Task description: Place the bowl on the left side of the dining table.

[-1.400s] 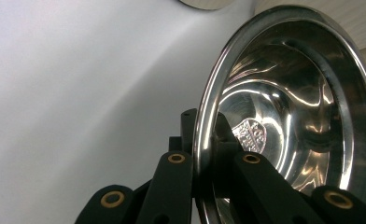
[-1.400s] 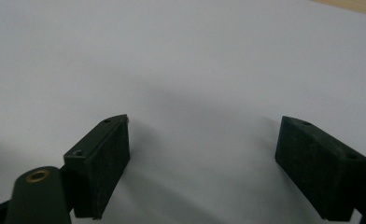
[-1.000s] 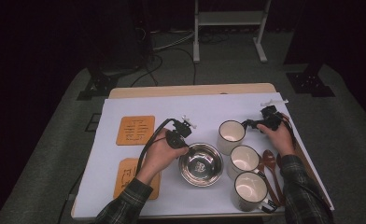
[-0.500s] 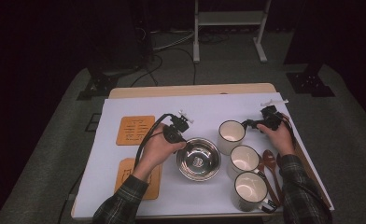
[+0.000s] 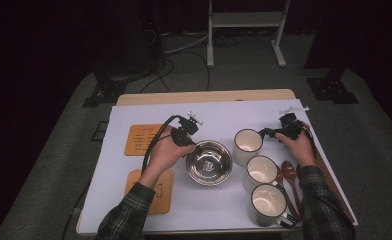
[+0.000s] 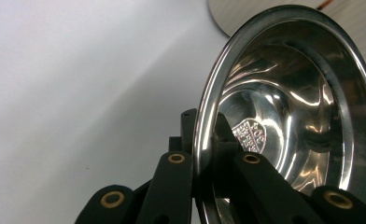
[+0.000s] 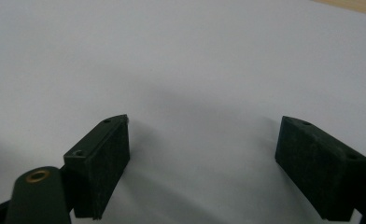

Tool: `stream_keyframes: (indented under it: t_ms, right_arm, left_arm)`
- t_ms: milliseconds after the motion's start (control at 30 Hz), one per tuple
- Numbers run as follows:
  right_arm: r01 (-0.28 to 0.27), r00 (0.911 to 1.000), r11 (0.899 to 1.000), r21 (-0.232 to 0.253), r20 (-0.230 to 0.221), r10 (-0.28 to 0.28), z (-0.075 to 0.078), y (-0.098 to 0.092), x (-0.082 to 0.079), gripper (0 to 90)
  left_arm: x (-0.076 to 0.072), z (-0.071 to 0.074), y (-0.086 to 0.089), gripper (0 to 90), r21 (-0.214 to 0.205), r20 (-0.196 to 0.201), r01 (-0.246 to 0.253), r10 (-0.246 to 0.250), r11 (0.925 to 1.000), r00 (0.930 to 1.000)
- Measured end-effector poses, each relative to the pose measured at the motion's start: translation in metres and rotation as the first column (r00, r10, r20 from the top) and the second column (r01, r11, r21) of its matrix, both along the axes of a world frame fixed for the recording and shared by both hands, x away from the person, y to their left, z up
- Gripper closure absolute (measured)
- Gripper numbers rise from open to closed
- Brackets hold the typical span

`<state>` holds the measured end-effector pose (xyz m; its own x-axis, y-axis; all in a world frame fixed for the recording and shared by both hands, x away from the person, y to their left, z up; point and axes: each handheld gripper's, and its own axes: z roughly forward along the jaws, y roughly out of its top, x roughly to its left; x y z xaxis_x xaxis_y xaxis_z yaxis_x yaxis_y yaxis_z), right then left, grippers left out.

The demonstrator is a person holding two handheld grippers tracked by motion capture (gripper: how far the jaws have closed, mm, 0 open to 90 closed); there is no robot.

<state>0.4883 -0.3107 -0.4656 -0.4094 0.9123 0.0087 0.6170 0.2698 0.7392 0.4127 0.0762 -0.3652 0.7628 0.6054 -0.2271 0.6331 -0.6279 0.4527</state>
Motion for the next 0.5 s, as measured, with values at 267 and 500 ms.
stream_keyframes:
  t_ms: [267,500]
  right_arm:
    - [0.000,1.0000,1.000,0.000,0.001,0.000,0.000,0.000,0.000,16.1]
    - [0.001,1.0000,1.000,0.000,0.002,-0.001,0.000,0.000,0.000,16.1]
  left_arm:
    - [0.011,0.005,0.007,87.6,-0.002,0.012,-0.023,0.023,0.9997,0.9997]
    - [0.016,0.009,0.013,87.6,-0.001,0.023,-0.039,0.039,0.9993,0.9990]
